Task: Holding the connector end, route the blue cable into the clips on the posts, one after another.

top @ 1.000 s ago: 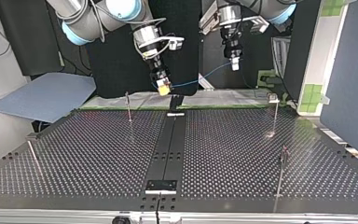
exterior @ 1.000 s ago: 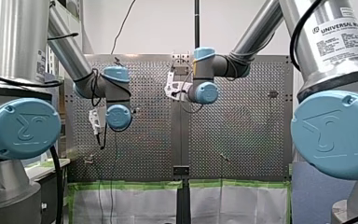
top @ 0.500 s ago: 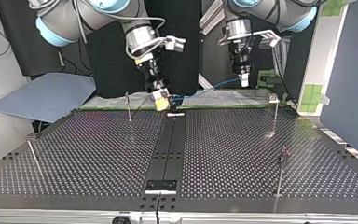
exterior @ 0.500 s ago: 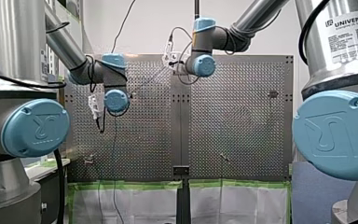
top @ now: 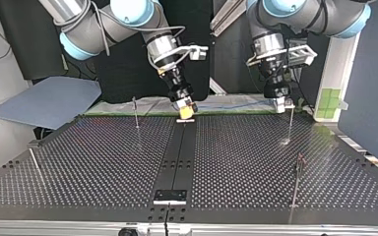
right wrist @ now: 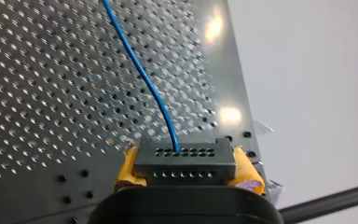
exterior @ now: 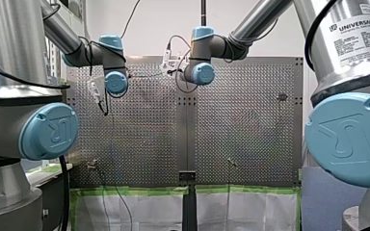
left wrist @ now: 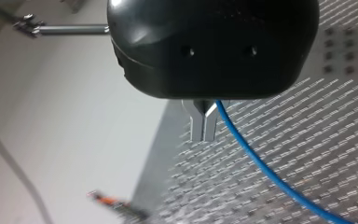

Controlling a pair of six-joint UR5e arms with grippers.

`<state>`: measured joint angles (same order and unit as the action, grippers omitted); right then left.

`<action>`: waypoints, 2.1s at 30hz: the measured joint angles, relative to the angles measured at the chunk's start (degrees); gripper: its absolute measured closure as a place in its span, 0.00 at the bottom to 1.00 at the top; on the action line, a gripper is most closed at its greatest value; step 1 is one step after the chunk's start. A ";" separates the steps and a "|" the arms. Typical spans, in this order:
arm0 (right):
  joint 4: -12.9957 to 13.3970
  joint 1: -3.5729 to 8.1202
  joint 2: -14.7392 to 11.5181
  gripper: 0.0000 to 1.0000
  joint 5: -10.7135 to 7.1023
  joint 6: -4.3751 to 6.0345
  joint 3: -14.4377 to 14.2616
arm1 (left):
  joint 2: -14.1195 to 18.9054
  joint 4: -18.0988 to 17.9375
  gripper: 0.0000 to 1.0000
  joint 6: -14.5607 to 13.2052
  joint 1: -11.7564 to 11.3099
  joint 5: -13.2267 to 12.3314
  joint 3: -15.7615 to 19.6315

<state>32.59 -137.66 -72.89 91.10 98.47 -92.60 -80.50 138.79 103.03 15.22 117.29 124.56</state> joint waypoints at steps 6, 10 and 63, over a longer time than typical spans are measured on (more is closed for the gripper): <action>-0.60 -0.56 0.75 1.00 -0.61 0.45 2.02 | 1.40 3.08 0.98 1.78 -1.60 -0.74 -3.09; -1.10 -0.77 0.79 1.00 -1.96 1.78 3.55 | 1.60 5.05 0.98 2.39 -2.24 -1.39 -5.05; -11.30 -1.97 6.76 1.00 -4.85 6.34 22.54 | -0.14 23.90 0.98 3.08 -11.25 -8.61 -18.06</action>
<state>21.29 -139.62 -66.13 86.25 104.81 -70.05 -80.64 162.69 106.11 3.97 108.69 106.50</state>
